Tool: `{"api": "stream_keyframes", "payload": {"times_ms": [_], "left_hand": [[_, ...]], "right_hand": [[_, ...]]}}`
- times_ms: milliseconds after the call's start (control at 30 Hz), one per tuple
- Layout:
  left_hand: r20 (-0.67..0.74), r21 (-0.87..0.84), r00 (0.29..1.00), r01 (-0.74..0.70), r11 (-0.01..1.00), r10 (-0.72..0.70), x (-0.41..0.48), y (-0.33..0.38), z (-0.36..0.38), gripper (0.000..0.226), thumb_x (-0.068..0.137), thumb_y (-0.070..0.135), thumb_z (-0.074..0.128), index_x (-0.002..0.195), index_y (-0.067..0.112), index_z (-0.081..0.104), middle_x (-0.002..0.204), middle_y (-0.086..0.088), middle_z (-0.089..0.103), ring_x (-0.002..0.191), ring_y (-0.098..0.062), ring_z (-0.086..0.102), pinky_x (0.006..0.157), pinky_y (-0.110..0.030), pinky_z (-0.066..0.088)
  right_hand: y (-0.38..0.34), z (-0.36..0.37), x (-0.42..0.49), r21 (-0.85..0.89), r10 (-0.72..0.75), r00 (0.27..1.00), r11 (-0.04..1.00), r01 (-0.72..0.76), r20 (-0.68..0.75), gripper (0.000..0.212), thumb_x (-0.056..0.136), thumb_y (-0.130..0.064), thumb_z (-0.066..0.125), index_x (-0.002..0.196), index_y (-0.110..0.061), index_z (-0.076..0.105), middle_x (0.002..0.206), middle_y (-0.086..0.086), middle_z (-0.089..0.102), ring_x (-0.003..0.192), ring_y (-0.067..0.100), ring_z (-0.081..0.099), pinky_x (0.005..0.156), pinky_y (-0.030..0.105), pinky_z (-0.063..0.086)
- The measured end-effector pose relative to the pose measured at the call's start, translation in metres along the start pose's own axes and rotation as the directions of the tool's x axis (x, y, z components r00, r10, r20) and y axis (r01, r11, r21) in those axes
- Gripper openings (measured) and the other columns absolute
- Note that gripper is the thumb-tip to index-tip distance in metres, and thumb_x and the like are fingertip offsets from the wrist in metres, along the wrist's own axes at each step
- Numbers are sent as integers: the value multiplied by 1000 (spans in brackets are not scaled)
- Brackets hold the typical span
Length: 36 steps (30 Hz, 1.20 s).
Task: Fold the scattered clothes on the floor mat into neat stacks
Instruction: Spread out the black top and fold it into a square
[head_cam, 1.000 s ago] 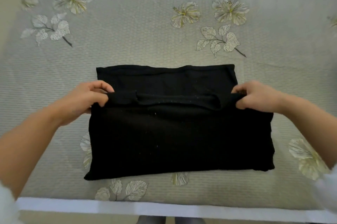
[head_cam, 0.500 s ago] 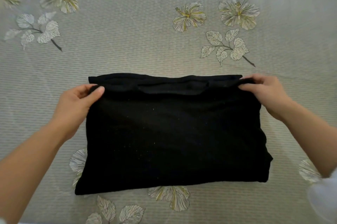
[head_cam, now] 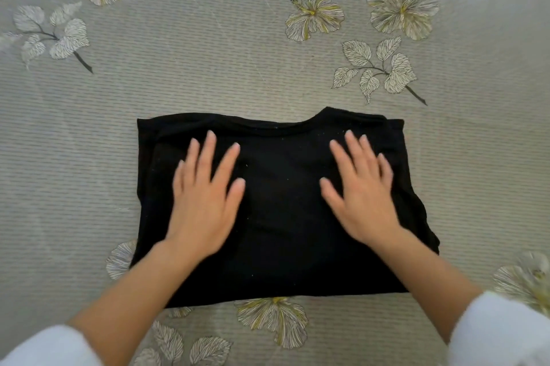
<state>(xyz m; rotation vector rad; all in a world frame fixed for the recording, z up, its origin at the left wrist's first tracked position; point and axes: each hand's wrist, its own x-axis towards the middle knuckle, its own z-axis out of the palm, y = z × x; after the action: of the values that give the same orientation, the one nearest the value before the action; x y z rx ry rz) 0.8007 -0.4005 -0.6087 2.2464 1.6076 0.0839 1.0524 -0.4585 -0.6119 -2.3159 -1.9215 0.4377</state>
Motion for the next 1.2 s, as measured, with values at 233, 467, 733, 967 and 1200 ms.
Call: {"api": "stream_keyframes", "payload": {"times_ms": [233,467,733,967,1200], "left_hand": [[155,136,985,51,989,-72,-16,-6,35,59,94,56,5,150,37,-2,160,-2,-9,145,-19,-18,117,-40,-7],[116,-23,993,-24,999,27,-39,26,32,59,98,52,13,151,35,-7,159,1,-16,145,-15,-19,117,-36,-12],[152,38,988,-13,999,7,-61,62,70,59,98,50,13,152,28,4,159,-4,-9,146,-18,-17,117,-42,0],[163,30,986,-23,999,18,-60,62,71,60,97,50,14,152,28,3,159,-5,-10,146,-19,-17,117,-43,0],[196,29,980,-22,999,16,-56,62,70,60,96,52,7,148,32,-13,155,-2,-26,141,-19,-29,114,-40,-14]], "right_hand": [[9,30,-12,-146,38,982,989,-10,185,62,95,-58,12,151,-36,-2,161,-2,-5,146,18,-14,118,42,-6],[30,12,-54,-21,193,976,981,-191,105,57,97,-52,17,150,-39,3,159,-9,-7,145,10,-15,117,40,-12],[77,-10,-102,455,620,783,684,-571,51,65,89,-37,62,144,-19,33,144,6,28,132,24,33,112,47,28],[86,-32,-75,581,643,620,317,-749,449,45,68,-26,84,105,-20,58,95,-3,69,81,12,68,64,26,51],[73,-99,-45,477,253,531,246,-844,809,54,61,-29,78,111,-9,69,108,8,72,100,25,69,94,40,48]]}}
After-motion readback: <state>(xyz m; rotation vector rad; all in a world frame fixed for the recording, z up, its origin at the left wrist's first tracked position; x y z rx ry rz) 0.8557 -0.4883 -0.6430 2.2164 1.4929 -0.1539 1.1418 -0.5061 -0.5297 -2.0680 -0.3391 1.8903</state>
